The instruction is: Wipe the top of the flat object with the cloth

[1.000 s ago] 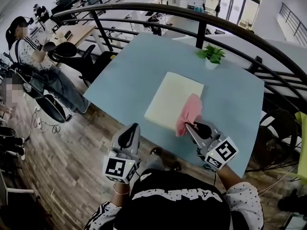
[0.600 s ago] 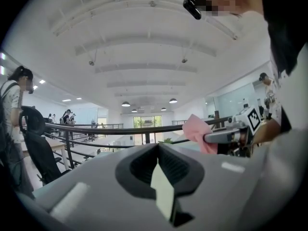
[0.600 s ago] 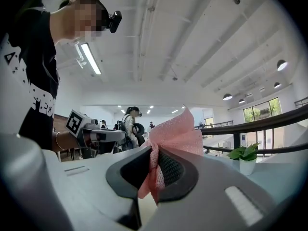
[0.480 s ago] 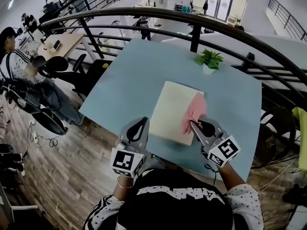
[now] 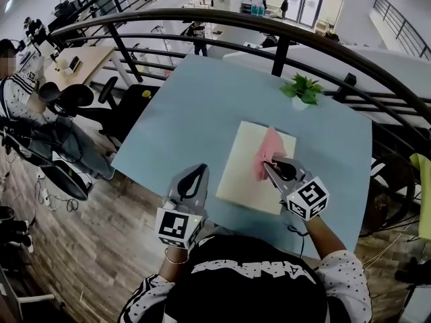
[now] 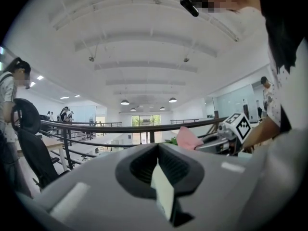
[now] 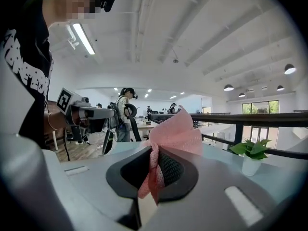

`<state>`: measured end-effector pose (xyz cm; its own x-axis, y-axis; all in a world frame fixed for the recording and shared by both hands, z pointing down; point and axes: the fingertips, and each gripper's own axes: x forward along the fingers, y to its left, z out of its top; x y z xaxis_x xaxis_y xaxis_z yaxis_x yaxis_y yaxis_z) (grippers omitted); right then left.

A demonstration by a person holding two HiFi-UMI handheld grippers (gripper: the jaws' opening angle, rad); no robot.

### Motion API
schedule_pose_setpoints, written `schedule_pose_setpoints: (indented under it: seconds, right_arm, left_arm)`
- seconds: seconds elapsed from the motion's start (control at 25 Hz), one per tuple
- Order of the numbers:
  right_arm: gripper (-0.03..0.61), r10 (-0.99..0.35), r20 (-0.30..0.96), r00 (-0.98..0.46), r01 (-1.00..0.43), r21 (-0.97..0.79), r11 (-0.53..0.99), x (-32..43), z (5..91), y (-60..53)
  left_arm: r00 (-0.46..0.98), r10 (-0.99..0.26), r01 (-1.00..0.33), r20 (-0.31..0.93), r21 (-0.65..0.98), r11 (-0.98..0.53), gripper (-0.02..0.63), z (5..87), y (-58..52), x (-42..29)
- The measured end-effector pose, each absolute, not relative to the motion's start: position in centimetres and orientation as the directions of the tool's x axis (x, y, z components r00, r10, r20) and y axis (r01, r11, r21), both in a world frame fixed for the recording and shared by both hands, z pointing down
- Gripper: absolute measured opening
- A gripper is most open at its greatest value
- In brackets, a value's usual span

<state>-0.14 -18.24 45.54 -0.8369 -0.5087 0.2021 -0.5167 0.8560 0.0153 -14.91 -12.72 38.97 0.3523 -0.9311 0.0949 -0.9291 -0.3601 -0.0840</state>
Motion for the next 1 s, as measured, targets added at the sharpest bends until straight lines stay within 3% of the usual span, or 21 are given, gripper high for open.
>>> schedule_pose_setpoints:
  seconds: [0.36,1.0]
  right_arm:
    - [0.026,-0.5,0.388,-0.774,-0.489,0.135,0.862,-5.0,51.1,-24.8]
    - [0.028,-0.557,0.613,-0.561,-0.54,0.239,0.807,-6.5,58.6,-35.5]
  left_arm:
    - [0.366,-0.925,-0.925,0.099,-0.069,-0.373,0.0,40.1,-16.1,-19.2]
    - [0.423,-0.899,-0.903,0.111,-0.027,-0.428,0.0,42.2,-21.7,-23.1]
